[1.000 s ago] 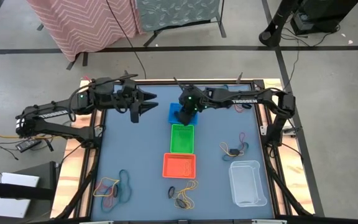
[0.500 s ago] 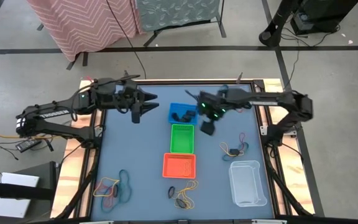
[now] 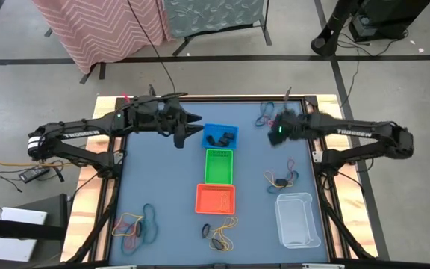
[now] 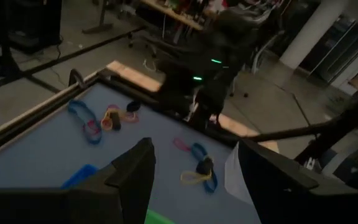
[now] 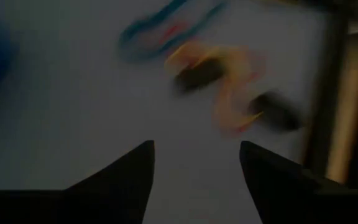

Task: Sort rubber bands into baskets
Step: Put the black rubber band into the blue bin

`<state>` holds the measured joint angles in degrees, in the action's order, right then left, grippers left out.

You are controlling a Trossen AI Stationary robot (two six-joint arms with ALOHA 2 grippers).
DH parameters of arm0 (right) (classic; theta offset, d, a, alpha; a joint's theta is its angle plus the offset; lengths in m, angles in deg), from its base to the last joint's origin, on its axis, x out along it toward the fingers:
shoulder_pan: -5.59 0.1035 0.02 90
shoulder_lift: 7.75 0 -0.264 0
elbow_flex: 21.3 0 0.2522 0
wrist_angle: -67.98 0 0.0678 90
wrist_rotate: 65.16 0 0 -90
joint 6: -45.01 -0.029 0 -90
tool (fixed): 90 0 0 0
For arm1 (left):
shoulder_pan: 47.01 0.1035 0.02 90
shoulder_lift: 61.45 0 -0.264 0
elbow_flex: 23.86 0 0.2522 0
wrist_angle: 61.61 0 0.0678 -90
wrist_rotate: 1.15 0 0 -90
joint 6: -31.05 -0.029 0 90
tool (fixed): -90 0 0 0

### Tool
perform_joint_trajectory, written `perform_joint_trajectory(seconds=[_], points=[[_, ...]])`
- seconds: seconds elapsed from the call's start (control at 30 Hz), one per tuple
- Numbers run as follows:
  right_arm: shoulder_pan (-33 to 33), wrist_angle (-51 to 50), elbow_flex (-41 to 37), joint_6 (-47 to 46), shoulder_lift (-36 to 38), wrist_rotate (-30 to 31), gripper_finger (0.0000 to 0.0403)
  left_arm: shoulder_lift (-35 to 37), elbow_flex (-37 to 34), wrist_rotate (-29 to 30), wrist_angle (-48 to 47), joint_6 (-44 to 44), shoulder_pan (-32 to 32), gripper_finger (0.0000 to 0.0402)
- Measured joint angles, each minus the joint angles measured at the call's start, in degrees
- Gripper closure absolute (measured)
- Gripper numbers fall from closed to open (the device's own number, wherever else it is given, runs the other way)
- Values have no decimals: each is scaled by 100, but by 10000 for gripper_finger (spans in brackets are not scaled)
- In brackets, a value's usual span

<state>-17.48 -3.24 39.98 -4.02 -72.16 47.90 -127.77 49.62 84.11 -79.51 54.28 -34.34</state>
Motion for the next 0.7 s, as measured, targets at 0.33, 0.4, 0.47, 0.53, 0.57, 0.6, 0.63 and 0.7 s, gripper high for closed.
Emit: perform_joint_trajectory(seconds=[0.33, 0.4, 0.47, 0.53, 0.57, 0.6, 0.63, 0.7], points=[[-2539, 1792, 2, 647, -1461, -1730, 158, -272, 0, -424, 369, 874, -90, 169], [-2623, 1914, 2, 515, -1816, -1794, 158, -274, 0, -426, 355, 876, -152, 169], [-2650, 2034, 2, 409, -2110, -1894, 158, -274, 0, -422, 355, 891, -199, 170], [-2636, 2124, 2, 399, -2353, -2057, 159, -274, 0, -374, 351, 943, -252, 169], [-2621, 2146, 2, 399, -2459, -2131, 159, -274, 0, -340, 347, 977, -272, 169], [-2612, 2146, 2, 388, -2538, -2160, 159, -274, 0, -312, 347, 983, -286, 170], [-2596, 2140, 2, 359, -2595, -2169, 159, -274, 0, -285, 349, 985, -296, 169], [-2552, 2146, 2, 260, -2663, -2152, 161, -274, 0, -238, 344, 984, -299, 169]])
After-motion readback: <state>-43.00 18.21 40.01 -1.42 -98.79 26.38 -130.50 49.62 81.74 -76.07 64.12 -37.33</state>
